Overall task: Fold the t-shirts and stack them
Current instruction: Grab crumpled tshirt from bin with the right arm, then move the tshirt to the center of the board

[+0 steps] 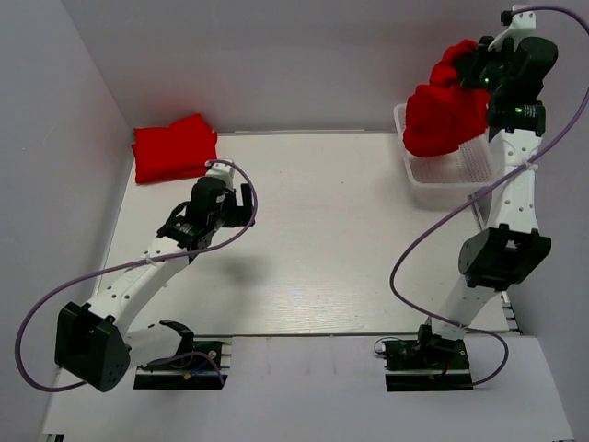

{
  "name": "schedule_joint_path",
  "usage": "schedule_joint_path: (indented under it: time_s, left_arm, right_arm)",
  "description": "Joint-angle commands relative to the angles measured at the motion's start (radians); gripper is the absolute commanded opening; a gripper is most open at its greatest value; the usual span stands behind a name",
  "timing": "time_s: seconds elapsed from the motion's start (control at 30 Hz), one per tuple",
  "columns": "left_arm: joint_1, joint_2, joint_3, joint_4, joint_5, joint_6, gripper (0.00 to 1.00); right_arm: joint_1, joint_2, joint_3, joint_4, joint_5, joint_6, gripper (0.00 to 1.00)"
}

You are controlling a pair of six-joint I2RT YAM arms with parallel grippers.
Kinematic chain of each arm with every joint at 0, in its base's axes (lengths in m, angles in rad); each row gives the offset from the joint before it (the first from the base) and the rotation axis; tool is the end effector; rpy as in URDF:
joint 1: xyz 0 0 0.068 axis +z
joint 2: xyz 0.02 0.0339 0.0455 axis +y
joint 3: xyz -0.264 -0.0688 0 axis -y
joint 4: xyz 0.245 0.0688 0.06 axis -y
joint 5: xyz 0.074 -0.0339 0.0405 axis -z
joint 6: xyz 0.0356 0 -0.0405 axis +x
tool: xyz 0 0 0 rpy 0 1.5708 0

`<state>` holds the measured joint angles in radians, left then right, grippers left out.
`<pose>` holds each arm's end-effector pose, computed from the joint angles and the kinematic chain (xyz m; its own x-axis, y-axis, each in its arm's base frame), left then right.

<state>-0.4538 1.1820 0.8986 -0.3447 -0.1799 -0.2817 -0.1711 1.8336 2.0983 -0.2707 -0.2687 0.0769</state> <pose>0.2366 -0.1083 0.2828 -0.5910 -0.0160 -0.8065 0.1425 0.9820 -0.1239 0.4132 -0.0618 0.4898 -0.0134 0.0775 -0.9969 -0.0967 0.9922 0.0784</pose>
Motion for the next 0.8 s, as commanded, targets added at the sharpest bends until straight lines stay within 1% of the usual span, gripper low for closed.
schedule_joint_path:
  time_s: [0.0, 0.07, 0.1, 0.13, 0.17, 0.2, 0.23, 0.27, 0.3, 0.33, 0.37, 0.4, 0.43, 0.47, 0.5, 0.57, 0.63, 0.73, 0.77]
  left_arm:
    - [0.003, -0.076, -0.035, 0.024, 0.008, -0.022, 1.00]
    - [0.003, -0.099, -0.053, 0.024, -0.001, -0.034, 1.00]
    - [0.003, -0.110, -0.073, 0.024, -0.001, -0.034, 1.00]
    - [0.003, -0.134, -0.082, 0.024, -0.001, -0.043, 1.00]
    - [0.003, -0.145, -0.082, 0.024, -0.001, -0.043, 1.00]
    - [0.003, -0.156, -0.095, 0.015, -0.010, -0.053, 1.00]
    - [0.003, -0.165, -0.095, 0.015, -0.010, -0.053, 1.00]
    - [0.003, -0.183, -0.104, 0.004, -0.019, -0.053, 1.00]
    - [0.003, -0.192, -0.104, 0.004, -0.029, -0.053, 1.00]
    - [0.003, -0.193, -0.104, -0.008, -0.029, -0.053, 1.00]
    - [0.003, -0.206, -0.104, -0.020, -0.038, -0.062, 1.00]
    - [0.003, -0.220, -0.104, -0.020, -0.038, -0.062, 1.00]
    - [0.003, -0.220, -0.104, -0.031, -0.038, -0.062, 1.00]
    - [0.003, -0.234, -0.104, -0.031, -0.049, -0.062, 1.00]
    - [0.003, -0.234, -0.104, -0.031, -0.049, -0.062, 1.00]
    - [0.003, -0.258, -0.113, -0.051, -0.076, -0.076, 1.00]
    - [0.003, -0.269, -0.113, -0.069, -0.088, -0.088, 1.00]
    - [0.003, -0.297, -0.113, -0.082, -0.113, -0.109, 1.00]
    - [0.003, -0.297, -0.122, -0.082, -0.113, -0.109, 1.00]
  right_arm:
    - [0.033, -0.055, 0.032, -0.022, -0.308, -0.013, 0.00]
    - [0.056, -0.063, 0.061, -0.016, -0.377, 0.004, 0.00]
    - [0.073, -0.068, 0.084, 0.005, -0.485, 0.032, 0.00]
    - [0.088, -0.079, 0.088, 0.030, -0.518, 0.053, 0.00]
    - [0.099, -0.089, 0.077, 0.088, -0.549, 0.116, 0.00]
    - [0.123, -0.094, 0.065, 0.161, -0.631, 0.142, 0.00]
    - [0.133, -0.100, 0.063, 0.198, -0.702, 0.173, 0.00]
    - [0.142, -0.102, 0.055, 0.258, -0.760, 0.263, 0.00]
    - [0.151, -0.099, 0.055, 0.345, -0.786, 0.289, 0.00]
    - [0.169, -0.090, 0.055, 0.387, -0.850, 0.329, 0.00]
    - [0.170, -0.082, 0.057, 0.466, -0.871, 0.428, 0.00]
    - [0.215, -0.074, 0.057, 0.544, -0.892, 0.455, 0.00]
    - [0.238, -0.060, 0.060, 0.577, -0.927, 0.486, 0.00]
    - [0.258, -0.042, 0.062, 0.635, -0.937, 0.554, 0.00]
    - [0.271, -0.031, 0.087, 0.663, -0.951, 0.563, 0.00]
    - [0.307, 0.012, 0.106, 0.662, -0.954, 0.561, 0.00]
    - [0.332, 0.021, 0.098, 0.651, -0.936, 0.546, 0.00]
    - [0.358, 0.029, 0.062, 0.565, -0.911, 0.456, 0.00]
    - [0.363, 0.027, 0.019, 0.501, -0.900, 0.349, 0.00]
